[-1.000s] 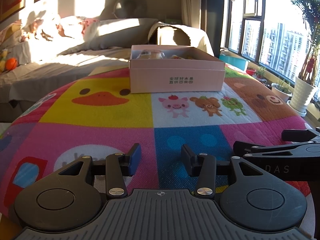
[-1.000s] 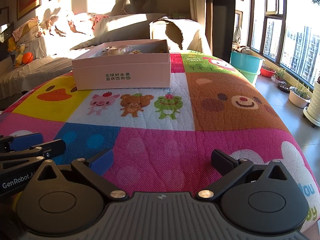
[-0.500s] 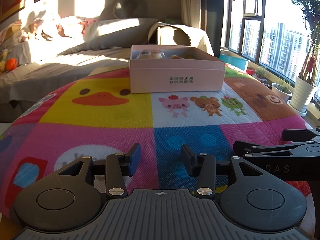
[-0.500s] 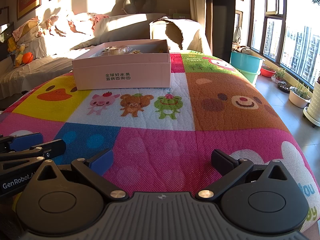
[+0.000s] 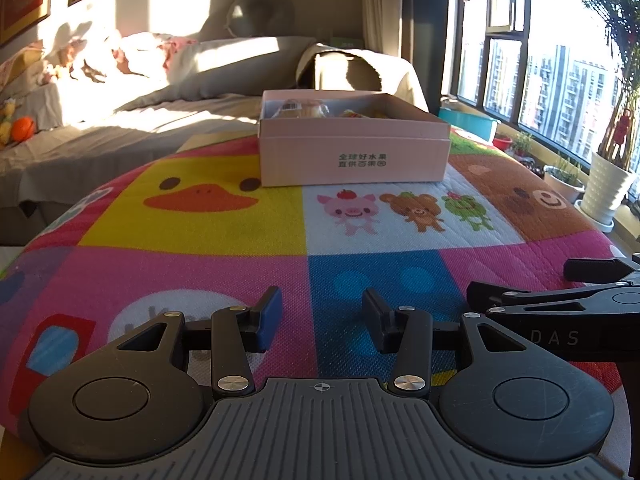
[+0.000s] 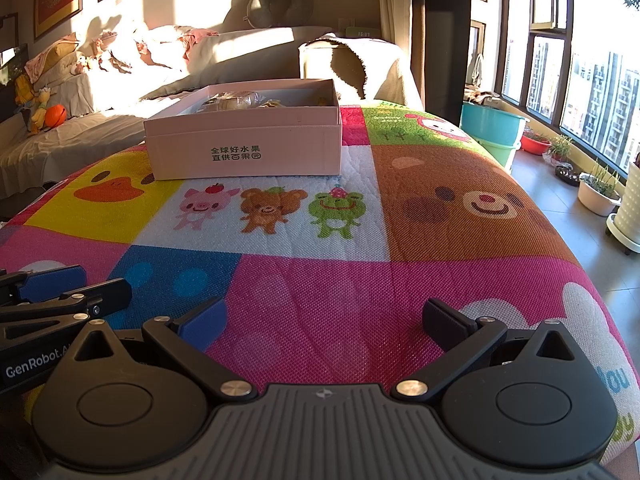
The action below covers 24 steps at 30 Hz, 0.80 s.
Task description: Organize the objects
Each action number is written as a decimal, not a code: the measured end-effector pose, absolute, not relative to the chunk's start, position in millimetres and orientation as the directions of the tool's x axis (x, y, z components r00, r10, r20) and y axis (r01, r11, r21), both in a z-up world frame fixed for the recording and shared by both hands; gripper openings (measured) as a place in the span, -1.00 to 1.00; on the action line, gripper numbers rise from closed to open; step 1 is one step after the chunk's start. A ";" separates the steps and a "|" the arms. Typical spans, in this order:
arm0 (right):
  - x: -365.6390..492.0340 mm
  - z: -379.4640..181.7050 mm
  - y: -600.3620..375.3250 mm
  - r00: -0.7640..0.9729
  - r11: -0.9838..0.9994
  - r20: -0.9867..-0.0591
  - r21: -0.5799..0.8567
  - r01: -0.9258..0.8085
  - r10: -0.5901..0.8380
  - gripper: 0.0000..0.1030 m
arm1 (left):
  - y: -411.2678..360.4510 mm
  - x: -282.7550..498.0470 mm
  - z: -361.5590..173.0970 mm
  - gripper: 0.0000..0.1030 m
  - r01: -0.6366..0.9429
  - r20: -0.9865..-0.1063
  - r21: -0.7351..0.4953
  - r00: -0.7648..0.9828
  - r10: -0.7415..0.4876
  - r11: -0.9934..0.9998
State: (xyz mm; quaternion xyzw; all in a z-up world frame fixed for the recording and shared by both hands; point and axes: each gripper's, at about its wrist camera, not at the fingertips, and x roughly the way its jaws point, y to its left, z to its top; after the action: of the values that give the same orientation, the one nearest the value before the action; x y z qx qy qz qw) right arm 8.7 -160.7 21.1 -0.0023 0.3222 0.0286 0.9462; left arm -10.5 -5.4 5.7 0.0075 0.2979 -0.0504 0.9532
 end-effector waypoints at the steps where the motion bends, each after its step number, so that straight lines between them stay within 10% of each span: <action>1: 8.9 21.2 -160.7 0.791 0.998 -0.610 0.014 -0.056 0.052 1.00 | -5.6 -10.3 5.7 -0.05 0.098 -0.568 -0.017 0.818 -0.090 0.995; 24: 8.8 21.2 -160.8 0.791 0.998 -0.610 0.014 -0.056 0.053 1.00 | -5.8 -9.9 5.7 -0.05 0.085 -0.567 -0.031 0.819 -0.088 0.996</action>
State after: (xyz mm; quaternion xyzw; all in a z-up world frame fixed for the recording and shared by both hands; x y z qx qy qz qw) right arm 8.8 -160.8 21.2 -0.0024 0.3222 0.0286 0.9462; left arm -9.9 -5.8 5.7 -0.0019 0.2975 -0.0454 0.9536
